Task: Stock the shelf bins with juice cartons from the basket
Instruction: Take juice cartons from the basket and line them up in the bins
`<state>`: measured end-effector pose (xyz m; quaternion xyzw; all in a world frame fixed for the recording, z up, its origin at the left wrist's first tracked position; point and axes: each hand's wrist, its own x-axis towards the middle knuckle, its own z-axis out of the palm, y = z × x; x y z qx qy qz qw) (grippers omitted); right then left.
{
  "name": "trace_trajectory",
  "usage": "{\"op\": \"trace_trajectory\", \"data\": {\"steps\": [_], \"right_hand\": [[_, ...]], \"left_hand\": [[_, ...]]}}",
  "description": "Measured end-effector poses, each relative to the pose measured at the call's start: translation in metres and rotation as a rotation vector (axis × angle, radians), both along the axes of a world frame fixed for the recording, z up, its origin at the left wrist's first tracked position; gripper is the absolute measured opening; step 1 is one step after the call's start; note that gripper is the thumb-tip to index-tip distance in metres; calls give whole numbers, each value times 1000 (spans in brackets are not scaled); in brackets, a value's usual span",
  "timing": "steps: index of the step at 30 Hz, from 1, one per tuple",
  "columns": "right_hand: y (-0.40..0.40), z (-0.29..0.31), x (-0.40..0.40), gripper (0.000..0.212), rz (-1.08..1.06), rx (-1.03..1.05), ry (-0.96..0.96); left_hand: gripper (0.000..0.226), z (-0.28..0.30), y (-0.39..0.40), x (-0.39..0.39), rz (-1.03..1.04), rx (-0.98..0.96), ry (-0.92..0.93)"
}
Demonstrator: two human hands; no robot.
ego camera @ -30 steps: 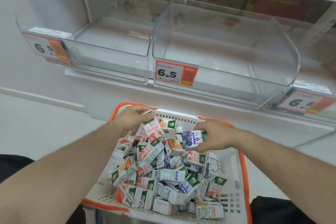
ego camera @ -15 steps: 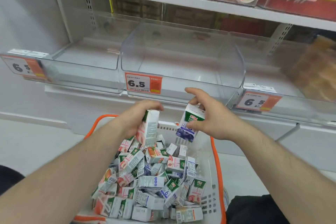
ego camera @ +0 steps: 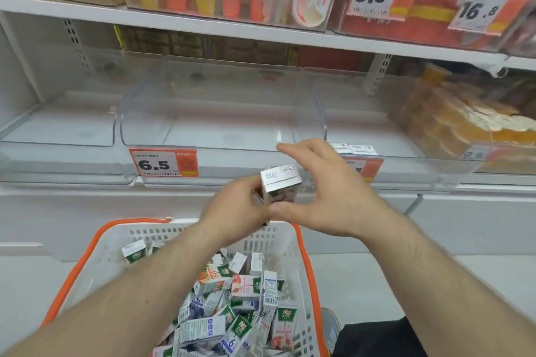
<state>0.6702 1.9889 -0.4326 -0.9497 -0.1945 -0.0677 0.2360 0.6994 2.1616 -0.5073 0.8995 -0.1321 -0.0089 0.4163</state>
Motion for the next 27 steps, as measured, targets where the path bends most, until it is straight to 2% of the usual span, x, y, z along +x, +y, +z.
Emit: {"op": "trace_trajectory", "data": {"steps": [2,5,8,9,12,14,18,20,22,27], "right_hand": [[-2,-1,0,89,-85,9,-47],[-3,-5,4,58,-143,-12,-160],[-18,7,13,49,-271,105,-339],[-28,14,17,45,-327,183,-424],[-69,34,31,42,-534,321,-552],[-98,36,45,45,-681,316,-471],[-137,17,69,51,-859,302,-201],[-144,5,74,50,-864,276,-49],[-144,-3,78,47,-842,126,78],[-133,-5,88,41,-766,-60,203]], "left_hand": [[41,6,-13,6,1,37,-47],[40,19,-34,10,0,104,-103],[34,31,-51,11,59,-100,-64],[38,35,-57,12,65,-161,-48],[79,38,-72,19,22,-169,19],[85,36,-82,23,0,-135,51],[81,27,-92,27,24,-143,95],[77,24,-94,28,42,-171,108],[73,20,-94,29,54,-194,104],[68,21,-93,30,67,-208,114]]}}
